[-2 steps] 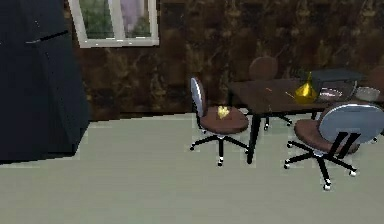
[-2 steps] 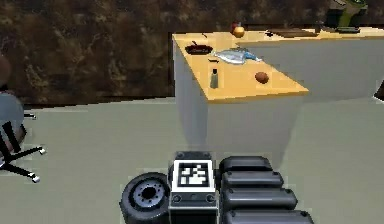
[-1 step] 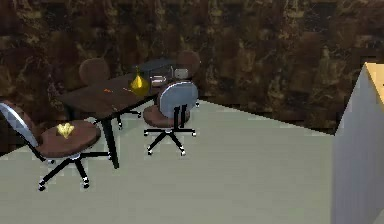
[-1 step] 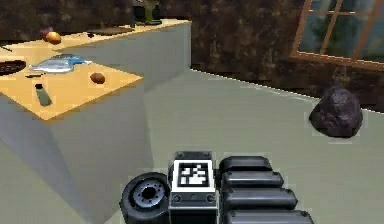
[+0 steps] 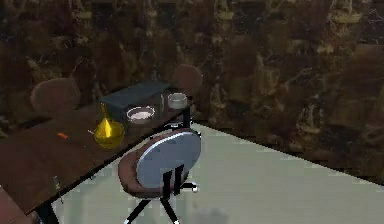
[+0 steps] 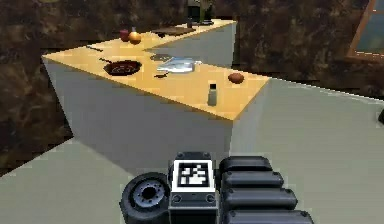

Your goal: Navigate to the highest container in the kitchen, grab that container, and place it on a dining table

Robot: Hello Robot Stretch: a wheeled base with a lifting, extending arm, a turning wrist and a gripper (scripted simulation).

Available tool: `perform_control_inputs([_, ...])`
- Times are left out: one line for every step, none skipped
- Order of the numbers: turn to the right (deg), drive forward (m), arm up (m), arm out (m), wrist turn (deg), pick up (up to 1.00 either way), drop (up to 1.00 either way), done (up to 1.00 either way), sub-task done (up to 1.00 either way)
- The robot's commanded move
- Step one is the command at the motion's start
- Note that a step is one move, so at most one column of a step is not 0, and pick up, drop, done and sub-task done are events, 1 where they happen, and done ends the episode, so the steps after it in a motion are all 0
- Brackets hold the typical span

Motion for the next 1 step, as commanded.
perform_control_inputs([33.0,0.00,0.00,0.00,0.0,0.00,0.00,0.00,0.00])
